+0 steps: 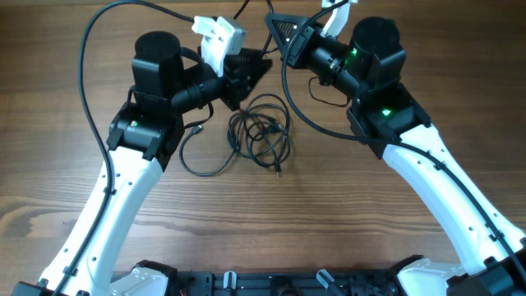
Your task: Untangle cables
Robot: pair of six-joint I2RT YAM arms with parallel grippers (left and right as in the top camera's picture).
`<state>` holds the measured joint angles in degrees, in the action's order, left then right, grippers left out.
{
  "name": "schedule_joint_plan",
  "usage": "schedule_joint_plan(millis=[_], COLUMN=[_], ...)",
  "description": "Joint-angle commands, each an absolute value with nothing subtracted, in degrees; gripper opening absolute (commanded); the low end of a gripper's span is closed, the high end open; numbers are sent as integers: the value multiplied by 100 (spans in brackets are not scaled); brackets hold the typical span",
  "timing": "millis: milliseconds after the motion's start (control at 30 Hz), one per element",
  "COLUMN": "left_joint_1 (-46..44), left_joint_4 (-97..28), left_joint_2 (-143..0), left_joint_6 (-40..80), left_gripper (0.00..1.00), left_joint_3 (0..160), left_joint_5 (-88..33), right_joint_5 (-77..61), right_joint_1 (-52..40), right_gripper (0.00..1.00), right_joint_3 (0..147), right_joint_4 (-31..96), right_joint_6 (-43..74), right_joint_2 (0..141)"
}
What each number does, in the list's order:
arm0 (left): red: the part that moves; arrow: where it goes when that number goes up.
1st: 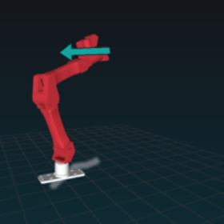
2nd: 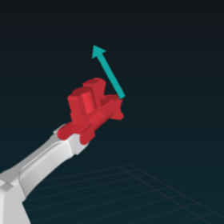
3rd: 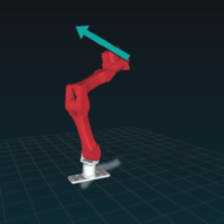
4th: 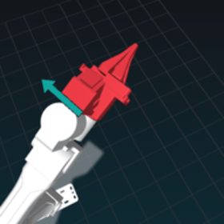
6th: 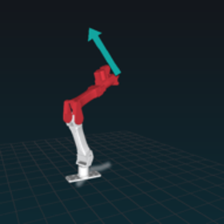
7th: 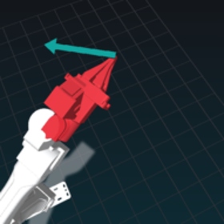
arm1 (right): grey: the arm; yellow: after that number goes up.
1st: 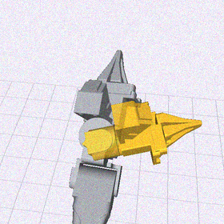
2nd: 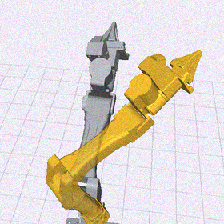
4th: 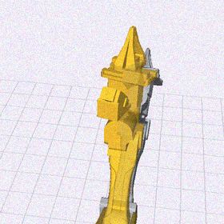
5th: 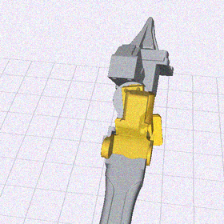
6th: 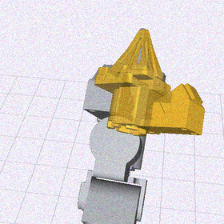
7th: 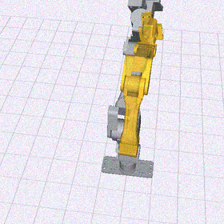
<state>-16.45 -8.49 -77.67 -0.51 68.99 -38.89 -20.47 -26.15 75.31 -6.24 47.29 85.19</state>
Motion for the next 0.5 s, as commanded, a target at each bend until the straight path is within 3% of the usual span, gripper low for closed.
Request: schedule_joint_plan(millis=[0, 67, 167, 300, 367, 467], left_joint_1=[-1625, -1625, -1625, -1625, -1623, -1625], left_joint_4=[-657, -526, -311, -158, -141, -169], left_joint_2=[-7690, -7686, -7684, -7684, -7686, -7688], left_joint_6=[-80, -27, 69, 67, 62, 64], left_gripper=[59, 67, 70, 65, 55, 50], left_joint_3=[6901, 6901, 6901, 6901, 6901, 6901], left_joint_5=[-3791, -3813, -3811, -3802, -3785, -3785], right_joint_5=[-2012, -2012, -2014, -2014, -2021, -2064], right_joint_1=[-2602, -2602, -2602, -2600, -2602, -2602], right_gripper=[4, 4, 4, 4, 4, 4], right_joint_3=[7612, 7612, 7612, 7612, 7612, 7612], right_joint_4=[-628, -615, -534, -375, -379, -381], right_joint_6=[4783, 4895, 5013, 5011, 5013, 5118], right_joint_2=[8519, 8519, 8519, 8519, 8519, 8519])
